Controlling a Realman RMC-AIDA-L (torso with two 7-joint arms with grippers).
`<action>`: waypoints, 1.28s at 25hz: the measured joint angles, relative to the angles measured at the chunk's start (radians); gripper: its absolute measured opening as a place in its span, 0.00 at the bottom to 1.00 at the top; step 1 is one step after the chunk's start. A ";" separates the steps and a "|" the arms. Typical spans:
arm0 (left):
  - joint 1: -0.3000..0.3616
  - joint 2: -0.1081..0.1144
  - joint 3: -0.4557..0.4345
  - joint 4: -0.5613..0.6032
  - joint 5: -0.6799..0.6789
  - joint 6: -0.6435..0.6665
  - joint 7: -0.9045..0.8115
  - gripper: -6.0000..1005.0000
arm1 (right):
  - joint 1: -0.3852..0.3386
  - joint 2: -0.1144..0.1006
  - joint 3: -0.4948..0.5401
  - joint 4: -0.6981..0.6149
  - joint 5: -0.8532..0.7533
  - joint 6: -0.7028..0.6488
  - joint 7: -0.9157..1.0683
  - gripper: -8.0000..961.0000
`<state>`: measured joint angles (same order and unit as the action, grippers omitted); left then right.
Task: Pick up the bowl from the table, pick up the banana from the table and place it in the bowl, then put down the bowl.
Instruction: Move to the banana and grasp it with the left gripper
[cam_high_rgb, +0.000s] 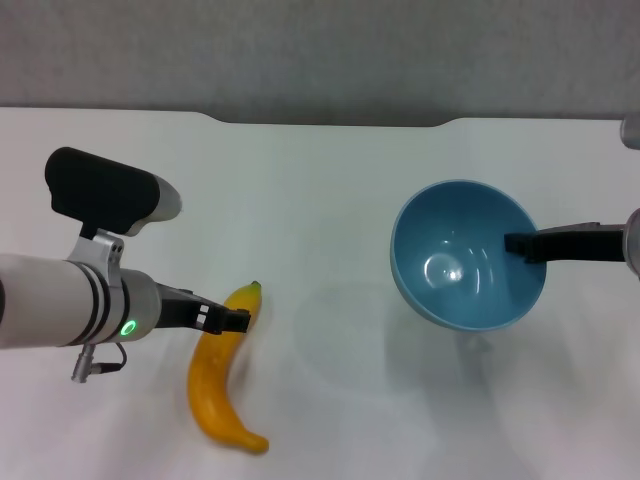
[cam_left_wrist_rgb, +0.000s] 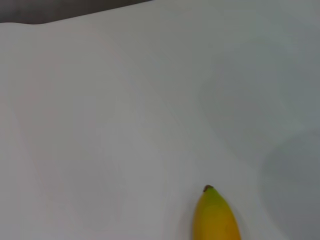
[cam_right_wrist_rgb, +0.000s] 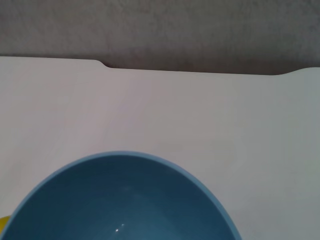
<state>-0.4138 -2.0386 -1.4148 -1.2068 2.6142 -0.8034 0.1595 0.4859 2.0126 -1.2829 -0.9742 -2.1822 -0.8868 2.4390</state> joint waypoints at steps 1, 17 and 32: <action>0.001 0.000 0.000 0.004 0.002 0.008 -0.002 0.87 | -0.001 0.000 0.000 -0.001 0.000 0.000 0.000 0.04; -0.036 -0.002 0.046 0.070 -0.014 0.011 -0.013 0.88 | -0.006 0.003 -0.006 -0.016 0.003 0.004 0.001 0.04; -0.074 -0.001 0.046 0.202 -0.009 0.067 -0.014 0.87 | -0.003 0.003 -0.012 -0.026 0.027 -0.001 -0.006 0.04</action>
<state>-0.4876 -2.0401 -1.3685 -1.0053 2.6053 -0.7361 0.1452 0.4833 2.0156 -1.2947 -0.9999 -2.1551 -0.8882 2.4331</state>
